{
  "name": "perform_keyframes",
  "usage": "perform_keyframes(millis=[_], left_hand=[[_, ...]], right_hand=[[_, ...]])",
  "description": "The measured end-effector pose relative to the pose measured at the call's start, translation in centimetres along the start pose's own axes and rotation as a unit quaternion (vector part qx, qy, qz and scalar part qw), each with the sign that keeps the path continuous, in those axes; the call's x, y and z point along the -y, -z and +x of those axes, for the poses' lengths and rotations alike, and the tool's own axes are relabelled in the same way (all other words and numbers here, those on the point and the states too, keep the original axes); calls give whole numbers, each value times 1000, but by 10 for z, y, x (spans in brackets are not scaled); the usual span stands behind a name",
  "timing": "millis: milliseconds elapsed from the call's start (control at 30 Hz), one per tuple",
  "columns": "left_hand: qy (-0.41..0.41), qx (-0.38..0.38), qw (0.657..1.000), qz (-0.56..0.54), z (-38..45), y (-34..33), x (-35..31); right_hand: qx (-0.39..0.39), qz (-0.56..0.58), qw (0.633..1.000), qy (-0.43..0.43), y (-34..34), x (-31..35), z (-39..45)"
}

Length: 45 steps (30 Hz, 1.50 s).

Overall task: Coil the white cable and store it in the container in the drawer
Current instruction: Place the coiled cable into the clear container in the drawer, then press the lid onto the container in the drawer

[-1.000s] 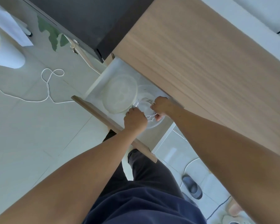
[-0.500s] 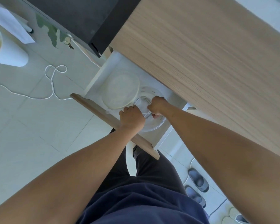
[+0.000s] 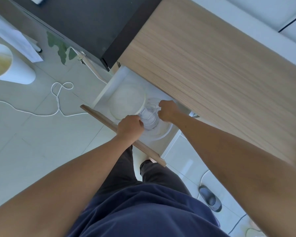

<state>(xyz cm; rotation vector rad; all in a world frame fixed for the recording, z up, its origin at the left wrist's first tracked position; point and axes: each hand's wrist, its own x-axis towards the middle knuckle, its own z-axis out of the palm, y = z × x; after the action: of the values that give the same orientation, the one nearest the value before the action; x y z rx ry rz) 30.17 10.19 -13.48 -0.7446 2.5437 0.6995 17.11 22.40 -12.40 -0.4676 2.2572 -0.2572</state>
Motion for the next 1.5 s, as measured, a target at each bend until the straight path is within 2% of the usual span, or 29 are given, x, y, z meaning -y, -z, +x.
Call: perform_keyframes(millis=[100, 200, 333, 500, 700, 967, 1100, 1233, 1300, 1367, 1400, 1500], left_hand=[[11, -7, 1000, -13, 2, 16, 9], [18, -13, 1000, -17, 8, 29, 20], [18, 2, 999, -26, 19, 39, 32], [20, 11, 999, -32, 30, 40, 42], [40, 1, 998, -41, 42, 46, 54], [52, -83, 994, -50, 63, 64, 52], [92, 7, 993, -72, 72, 53, 34], [77, 71, 994, 19, 70, 37, 17], [60, 76, 995, 29, 66, 29, 13], [51, 78, 995, 29, 64, 23, 13], [50, 77, 995, 26, 63, 21, 13], [49, 61, 997, 2, 61, 18, 14]], right_hand=[[-13, 36, 999, -10, 3, 6, -1], [-22, 132, 990, -38, 1, 19, 5], [-16, 319, 942, -103, -5, 37, 14], [-3, 372, 918, -141, -20, 45, 26], [15, 485, 856, -179, -30, 57, 39], [6, 505, 841, -196, 2, 8, 5], [6, 504, 838, -209, -5, -30, -19], [-23, 498, 841, -208, -17, -45, -29], [-49, 449, 867, -208, -23, -45, -27], [-87, 324, 918, -210, -31, -42, -25], [-108, 282, 929, -211, -34, -40, -24], [-142, 270, 925, -227, -42, -37, -25]])
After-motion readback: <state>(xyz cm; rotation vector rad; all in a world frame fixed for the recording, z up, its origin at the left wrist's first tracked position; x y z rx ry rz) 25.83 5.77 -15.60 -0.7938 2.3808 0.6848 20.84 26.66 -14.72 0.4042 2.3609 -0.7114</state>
